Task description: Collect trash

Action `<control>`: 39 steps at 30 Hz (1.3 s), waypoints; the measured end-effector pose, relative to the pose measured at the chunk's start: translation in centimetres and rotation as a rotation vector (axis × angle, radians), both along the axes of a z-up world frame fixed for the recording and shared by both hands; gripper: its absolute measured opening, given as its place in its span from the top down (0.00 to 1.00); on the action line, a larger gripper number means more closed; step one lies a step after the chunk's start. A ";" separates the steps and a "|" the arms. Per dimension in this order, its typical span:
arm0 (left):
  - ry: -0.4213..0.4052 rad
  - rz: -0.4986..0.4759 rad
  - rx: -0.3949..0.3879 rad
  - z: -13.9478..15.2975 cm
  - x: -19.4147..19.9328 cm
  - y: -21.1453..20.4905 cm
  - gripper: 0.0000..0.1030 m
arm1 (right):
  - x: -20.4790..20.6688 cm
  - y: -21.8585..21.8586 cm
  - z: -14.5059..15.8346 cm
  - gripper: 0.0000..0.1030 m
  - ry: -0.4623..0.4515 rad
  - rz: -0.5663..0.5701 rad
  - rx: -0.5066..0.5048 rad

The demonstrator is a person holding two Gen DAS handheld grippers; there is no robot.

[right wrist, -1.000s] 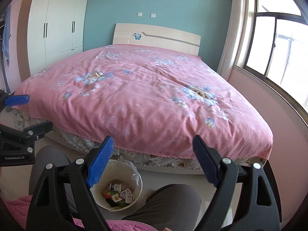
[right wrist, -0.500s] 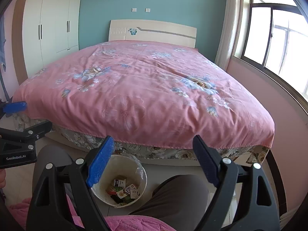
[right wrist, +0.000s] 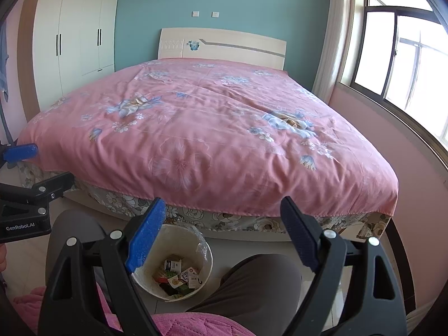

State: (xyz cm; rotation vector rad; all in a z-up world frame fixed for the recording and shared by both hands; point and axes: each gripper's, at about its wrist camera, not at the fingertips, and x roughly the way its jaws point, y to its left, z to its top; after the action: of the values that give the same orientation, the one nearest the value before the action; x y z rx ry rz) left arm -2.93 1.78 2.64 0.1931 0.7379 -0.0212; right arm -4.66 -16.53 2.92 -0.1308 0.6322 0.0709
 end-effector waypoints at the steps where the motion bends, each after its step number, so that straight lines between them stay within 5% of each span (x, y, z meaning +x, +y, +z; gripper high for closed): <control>1: 0.000 0.000 0.000 0.0 0.0 0.0 0.11 | 0.0 0.0 0.0 0.20 0.001 -0.001 0.000; 39: 0.003 0.001 0.001 0.0 0.0 -0.3 0.11 | 0.5 -0.4 -0.3 0.20 0.016 0.032 -0.004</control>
State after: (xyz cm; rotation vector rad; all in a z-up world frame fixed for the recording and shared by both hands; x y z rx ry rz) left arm -2.91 1.43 2.62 0.1933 0.7414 -0.0207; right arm -4.20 -16.93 2.65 -0.1441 0.6467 0.1022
